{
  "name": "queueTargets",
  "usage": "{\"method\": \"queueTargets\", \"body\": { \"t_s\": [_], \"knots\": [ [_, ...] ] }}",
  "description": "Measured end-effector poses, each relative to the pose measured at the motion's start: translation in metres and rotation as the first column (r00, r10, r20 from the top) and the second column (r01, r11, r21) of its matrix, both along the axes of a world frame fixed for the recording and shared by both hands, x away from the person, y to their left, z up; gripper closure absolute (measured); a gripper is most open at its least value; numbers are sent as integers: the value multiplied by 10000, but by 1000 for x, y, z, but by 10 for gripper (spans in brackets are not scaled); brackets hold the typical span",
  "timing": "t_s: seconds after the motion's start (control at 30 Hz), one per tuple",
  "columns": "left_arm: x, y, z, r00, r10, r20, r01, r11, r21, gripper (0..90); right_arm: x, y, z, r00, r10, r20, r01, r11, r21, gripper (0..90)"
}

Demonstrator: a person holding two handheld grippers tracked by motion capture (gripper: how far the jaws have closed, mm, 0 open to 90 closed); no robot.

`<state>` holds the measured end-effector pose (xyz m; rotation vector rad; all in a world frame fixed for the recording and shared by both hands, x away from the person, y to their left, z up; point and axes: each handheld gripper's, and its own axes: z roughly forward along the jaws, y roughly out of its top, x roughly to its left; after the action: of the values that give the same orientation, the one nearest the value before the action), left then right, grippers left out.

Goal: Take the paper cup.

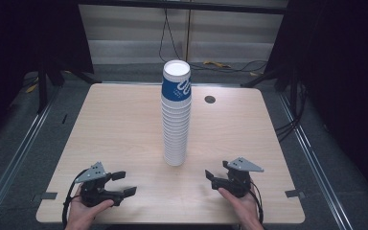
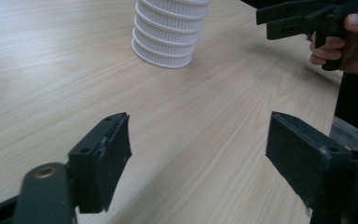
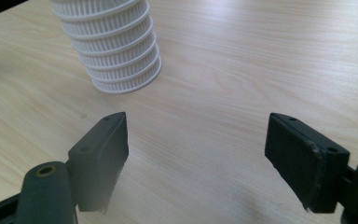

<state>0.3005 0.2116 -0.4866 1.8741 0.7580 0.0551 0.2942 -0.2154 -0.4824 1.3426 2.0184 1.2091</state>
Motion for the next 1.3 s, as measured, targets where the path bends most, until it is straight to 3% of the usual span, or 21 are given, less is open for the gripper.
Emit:
{"method": "queueTargets", "body": {
  "t_s": [0.13,0.27,0.47,0.67,0.87,1.0,1.2,1.27,1.3],
  "knots": [
    [1,-2,0,10000,42,19,-42,10000,90,225,-1,-4,2,9999,8,159,-7,9999,-105,216],
    [3,0,1,9999,93,-44,-92,9999,79,225,0,-3,3,9987,372,335,-359,9985,-405,225],
    [4,1,1,9998,168,-106,-167,9998,46,224,-2,-4,11,9972,566,498,-563,9984,-84,261],
    [2,1,2,10000,96,-20,-96,9999,70,224,-8,1,17,9919,1098,641,-1092,9939,-133,269],
    [-2,1,3,10000,-15,-15,15,10000,60,225,-15,8,29,9894,1083,968,-1077,9941,-114,200],
    [-1,0,3,9998,-122,-127,123,9999,36,225,-18,10,36,9868,1462,699,-1495,9878,430,178],
    [-1,0,4,9998,-149,-108,150,9998,107,224,-15,15,46,9795,1829,846,-1863,9819,345,189],
    [-1,0,5,9998,-153,-94,154,9998,106,224,-13,16,50,9807,1753,867,-1797,9826,463,201],
    [-3,0,6,9998,-183,64,182,9996,222,225,-12,18,52,9777,1912,865,-1961,9792,514,218]
  ]
}}
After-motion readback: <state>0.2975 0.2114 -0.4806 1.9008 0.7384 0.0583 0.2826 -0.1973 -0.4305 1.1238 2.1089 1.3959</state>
